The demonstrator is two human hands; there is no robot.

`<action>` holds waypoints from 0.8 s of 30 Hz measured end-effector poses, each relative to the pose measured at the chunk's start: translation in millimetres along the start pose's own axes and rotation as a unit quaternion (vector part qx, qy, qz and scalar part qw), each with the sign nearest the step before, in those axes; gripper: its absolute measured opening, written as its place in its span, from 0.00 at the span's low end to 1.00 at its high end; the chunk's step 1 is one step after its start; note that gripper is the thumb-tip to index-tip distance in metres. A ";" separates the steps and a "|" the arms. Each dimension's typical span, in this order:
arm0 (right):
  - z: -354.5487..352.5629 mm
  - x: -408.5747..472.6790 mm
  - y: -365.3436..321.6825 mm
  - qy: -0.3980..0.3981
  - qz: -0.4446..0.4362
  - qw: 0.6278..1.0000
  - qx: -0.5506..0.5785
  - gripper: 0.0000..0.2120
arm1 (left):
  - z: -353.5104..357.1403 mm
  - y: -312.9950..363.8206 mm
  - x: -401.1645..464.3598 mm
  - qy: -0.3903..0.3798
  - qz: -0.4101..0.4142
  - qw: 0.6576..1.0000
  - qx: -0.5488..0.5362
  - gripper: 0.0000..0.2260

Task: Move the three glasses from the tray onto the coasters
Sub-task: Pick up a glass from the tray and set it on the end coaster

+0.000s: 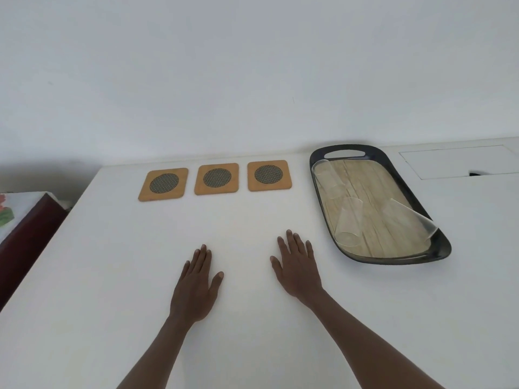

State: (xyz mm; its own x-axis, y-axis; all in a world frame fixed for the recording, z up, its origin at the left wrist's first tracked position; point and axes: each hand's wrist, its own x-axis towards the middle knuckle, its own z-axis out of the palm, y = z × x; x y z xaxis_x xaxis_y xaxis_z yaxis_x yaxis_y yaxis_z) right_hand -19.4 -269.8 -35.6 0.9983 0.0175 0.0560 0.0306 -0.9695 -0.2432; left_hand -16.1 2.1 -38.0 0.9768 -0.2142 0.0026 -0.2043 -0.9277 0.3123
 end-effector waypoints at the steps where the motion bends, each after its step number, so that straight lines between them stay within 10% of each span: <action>1: -0.2 -0.3 0.3 -0.001 0.000 1.000 0.000 0.29 | 0.5 -0.1 0.1 0.001 0.001 1.000 -0.001 0.35; 13: -62.8 12.7 6.1 0.088 -0.028 0.994 0.059 0.27 | 6.8 -6.9 3.9 0.007 0.002 1.000 0.007 0.36; 19: -107.6 19.6 44.7 0.230 0.133 0.960 0.087 0.25 | 5.9 -7.5 3.4 0.007 0.002 1.000 0.008 0.36; 24: -111.6 13.4 79.5 0.201 0.266 0.936 0.114 0.27 | 4.9 -6.5 2.9 0.009 0.002 1.000 0.004 0.36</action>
State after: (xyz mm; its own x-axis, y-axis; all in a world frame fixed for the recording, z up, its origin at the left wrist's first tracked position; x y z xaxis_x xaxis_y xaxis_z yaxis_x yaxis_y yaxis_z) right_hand -9.2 -373.9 53.9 0.7781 -0.5896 0.2164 -0.4089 -0.7371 -0.5381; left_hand -12.3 6.1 -44.6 0.9768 -0.2130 0.0215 -0.2092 -0.9290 0.3051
